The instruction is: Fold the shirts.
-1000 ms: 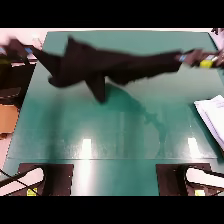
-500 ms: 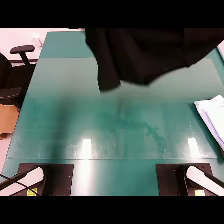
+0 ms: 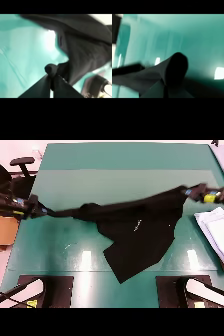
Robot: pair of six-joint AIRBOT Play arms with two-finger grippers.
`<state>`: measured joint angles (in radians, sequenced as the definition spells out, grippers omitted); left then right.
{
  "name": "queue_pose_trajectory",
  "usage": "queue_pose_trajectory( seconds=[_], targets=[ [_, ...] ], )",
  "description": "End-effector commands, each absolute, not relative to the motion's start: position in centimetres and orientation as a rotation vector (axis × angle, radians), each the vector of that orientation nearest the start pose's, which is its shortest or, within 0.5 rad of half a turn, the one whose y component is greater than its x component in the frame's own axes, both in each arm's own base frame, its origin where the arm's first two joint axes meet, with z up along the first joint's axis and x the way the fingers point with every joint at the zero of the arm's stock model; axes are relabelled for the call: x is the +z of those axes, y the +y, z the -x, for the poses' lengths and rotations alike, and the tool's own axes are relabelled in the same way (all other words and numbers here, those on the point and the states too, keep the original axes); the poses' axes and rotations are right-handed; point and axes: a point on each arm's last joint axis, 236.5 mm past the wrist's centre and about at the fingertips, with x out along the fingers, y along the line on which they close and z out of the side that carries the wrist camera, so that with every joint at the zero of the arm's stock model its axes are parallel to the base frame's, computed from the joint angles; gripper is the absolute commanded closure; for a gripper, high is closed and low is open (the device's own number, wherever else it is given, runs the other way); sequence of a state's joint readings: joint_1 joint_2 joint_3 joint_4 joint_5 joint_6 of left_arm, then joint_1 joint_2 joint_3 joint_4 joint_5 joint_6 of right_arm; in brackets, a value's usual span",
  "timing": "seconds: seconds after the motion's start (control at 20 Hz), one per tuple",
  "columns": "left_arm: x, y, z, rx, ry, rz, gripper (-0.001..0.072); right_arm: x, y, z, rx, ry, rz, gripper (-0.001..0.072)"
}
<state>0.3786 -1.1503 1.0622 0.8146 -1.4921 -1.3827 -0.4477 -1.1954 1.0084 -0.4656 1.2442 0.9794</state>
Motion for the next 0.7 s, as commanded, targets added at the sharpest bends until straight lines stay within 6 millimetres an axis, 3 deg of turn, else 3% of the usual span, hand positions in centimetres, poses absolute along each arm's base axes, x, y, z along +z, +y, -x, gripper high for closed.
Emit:
queue_pose_trajectory(
  seconds=[0.0,0.2,0.4,0.65],
  targets=[
    [3.0,-5.4,-31.4,-0.367,1.301,0.796,0.0686,4.2,6.3,-37.7,0.519,0.947,-0.743,0.0689],
    [2.0,-3.7,-34.0,-0.295,1.186,0.758,0.0685,1.5,5.1,-38.4,0.417,0.925,-0.727,0.0688],
    [2.5,-2.5,-37.1,-0.273,1.05,0.726,0.0685,0.8,4.3,-39.0,0.393,0.901,-0.688,0.0687],
    [-0.2,-2.3,-37.4,-0.257,1.107,0.772,0.0684,-2.1,5.7,-38.7,0.479,1.033,-0.781,0.0687]
  ],
)
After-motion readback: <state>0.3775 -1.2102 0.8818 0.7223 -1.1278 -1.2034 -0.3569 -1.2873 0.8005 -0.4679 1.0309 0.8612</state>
